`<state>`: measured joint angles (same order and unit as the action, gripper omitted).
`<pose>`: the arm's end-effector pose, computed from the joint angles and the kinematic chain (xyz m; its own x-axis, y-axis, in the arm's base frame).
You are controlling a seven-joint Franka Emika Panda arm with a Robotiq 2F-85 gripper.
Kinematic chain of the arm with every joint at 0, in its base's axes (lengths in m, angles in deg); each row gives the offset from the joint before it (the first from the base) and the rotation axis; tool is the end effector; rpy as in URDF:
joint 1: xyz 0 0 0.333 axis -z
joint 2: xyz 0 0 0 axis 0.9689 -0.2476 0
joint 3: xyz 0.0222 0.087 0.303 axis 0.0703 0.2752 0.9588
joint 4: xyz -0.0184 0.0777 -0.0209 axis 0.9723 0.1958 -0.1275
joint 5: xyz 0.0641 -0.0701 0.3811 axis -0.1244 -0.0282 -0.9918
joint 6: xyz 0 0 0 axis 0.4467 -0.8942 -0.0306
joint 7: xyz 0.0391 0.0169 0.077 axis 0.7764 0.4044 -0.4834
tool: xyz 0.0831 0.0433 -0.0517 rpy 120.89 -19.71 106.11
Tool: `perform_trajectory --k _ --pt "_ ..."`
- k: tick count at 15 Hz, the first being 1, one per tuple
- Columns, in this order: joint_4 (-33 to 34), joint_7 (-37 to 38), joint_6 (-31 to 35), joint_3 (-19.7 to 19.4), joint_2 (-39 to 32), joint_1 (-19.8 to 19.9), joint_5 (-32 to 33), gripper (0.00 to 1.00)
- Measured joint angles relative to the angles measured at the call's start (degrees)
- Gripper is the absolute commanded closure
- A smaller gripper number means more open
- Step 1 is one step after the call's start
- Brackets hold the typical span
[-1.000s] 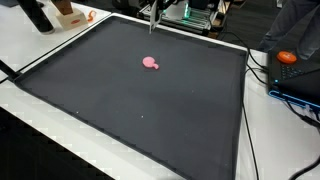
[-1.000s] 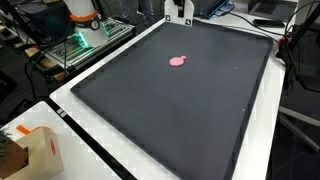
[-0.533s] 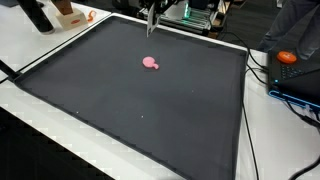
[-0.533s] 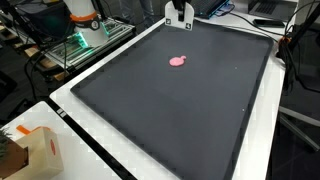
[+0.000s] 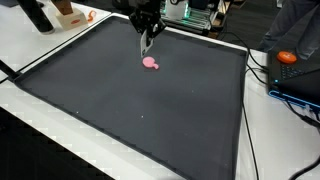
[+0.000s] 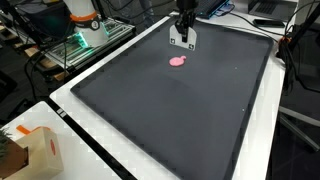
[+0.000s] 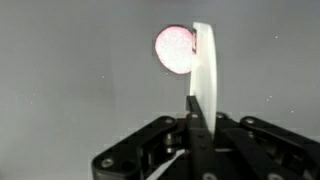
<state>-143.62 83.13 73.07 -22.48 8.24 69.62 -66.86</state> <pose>0.5351 0.0968 0.3078 0.9954 0.0439 0.0847 0.0385 -0.9972 0.0645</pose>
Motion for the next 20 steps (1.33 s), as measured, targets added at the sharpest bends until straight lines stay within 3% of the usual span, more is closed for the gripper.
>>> perform_trajectory --k 10,20 --pt "-3.67 -0.20 8.22 -1.60 -4.07 0.00 0.55 0.99" --pt "-4.99 -0.20 9.88 -2.82 -5.86 -0.04 0.75 0.99"
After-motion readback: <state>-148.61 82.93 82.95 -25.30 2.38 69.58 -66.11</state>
